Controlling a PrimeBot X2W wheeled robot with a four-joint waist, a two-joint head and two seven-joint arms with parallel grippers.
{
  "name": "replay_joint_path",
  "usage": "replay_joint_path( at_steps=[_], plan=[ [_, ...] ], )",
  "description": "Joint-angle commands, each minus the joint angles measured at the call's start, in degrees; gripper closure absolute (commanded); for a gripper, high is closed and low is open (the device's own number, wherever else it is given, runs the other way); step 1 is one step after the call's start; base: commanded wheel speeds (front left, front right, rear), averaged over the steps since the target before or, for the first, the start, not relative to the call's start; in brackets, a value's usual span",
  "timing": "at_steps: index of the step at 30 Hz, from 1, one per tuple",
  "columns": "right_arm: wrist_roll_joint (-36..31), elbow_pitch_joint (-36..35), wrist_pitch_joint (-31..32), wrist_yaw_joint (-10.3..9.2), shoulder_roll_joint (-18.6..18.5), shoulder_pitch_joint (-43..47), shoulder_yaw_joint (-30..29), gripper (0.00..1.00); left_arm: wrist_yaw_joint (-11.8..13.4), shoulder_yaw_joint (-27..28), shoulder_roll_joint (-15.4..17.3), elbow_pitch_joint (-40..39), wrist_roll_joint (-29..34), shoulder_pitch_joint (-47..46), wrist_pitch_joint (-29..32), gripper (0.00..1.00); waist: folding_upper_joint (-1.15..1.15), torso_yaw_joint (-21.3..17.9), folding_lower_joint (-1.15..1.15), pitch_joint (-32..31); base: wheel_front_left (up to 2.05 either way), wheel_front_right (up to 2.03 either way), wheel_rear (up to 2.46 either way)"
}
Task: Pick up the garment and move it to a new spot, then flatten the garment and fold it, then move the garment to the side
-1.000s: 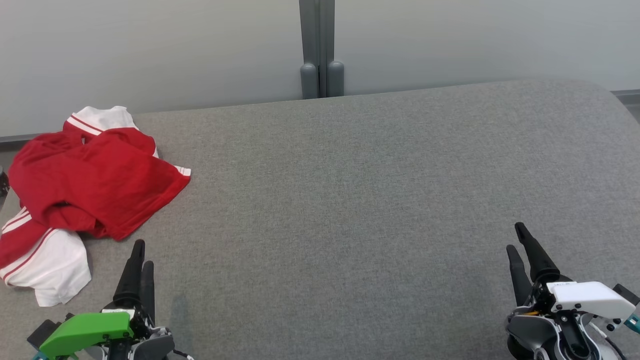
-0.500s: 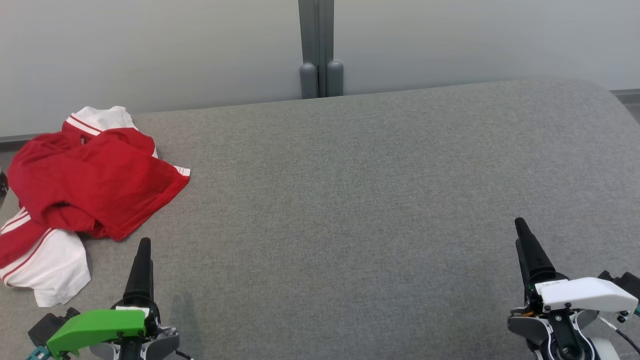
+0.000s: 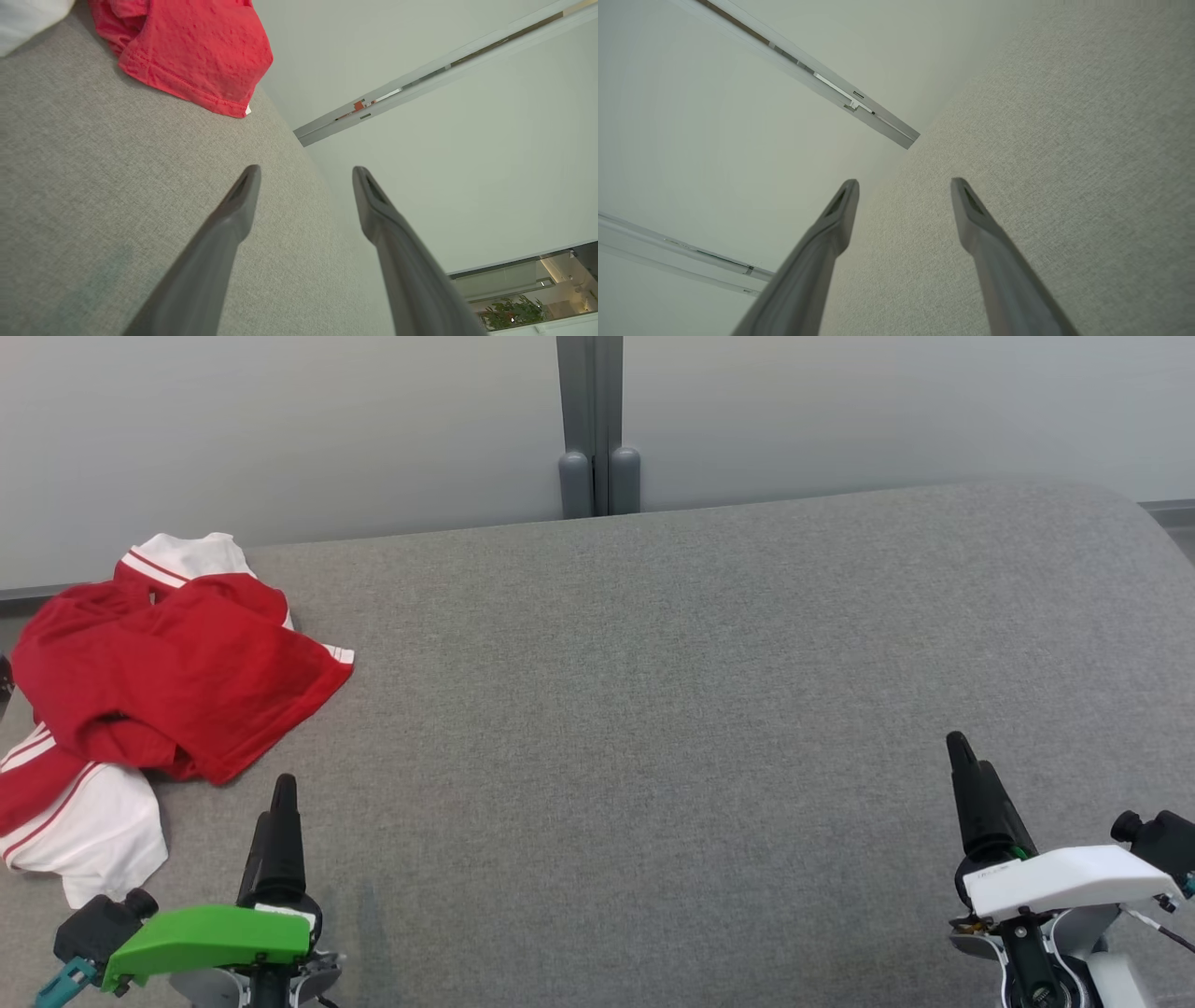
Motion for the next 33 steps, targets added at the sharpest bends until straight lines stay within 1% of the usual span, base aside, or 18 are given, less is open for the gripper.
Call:
replay_joint_path(
  at_steps=[1,9,15,33],
  plan=[
    [-2.97,-1.32,-0.79,0.01,-0.67,-0.36,0.25,0.0,0.33,-0.15,0.39,-1.3,3.26,-0.14,-0.73,0.0,0.0,-0.04,0.0,0.0,0.0,0.0,0.0],
    [-11.85,-1.83,-2.36,0.01,-1.44,0.15,0.76,0.0,1.24,-1.19,0.44,-2.67,13.47,0.51,-2.31,0.0,0.0,-0.21,0.0,-0.08,0.0,0.0,0.0],
    [-17.76,-1.6,-3.48,0.02,-2.1,0.53,0.77,0.0,1.43,-2.23,0.49,-3.26,20.37,0.81,-3.43,0.0,0.0,-0.21,0.0,-0.16,0.0,0.0,0.0],
    [-31.86,-2.4,-6.46,0.02,-2.59,1.28,2.13,0.0,1.41,-3.68,0.71,-4.0,35.34,1.4,-6.42,0.0,0.0,-0.13,0.0,-0.19,0.0,0.0,0.0]
  ],
)
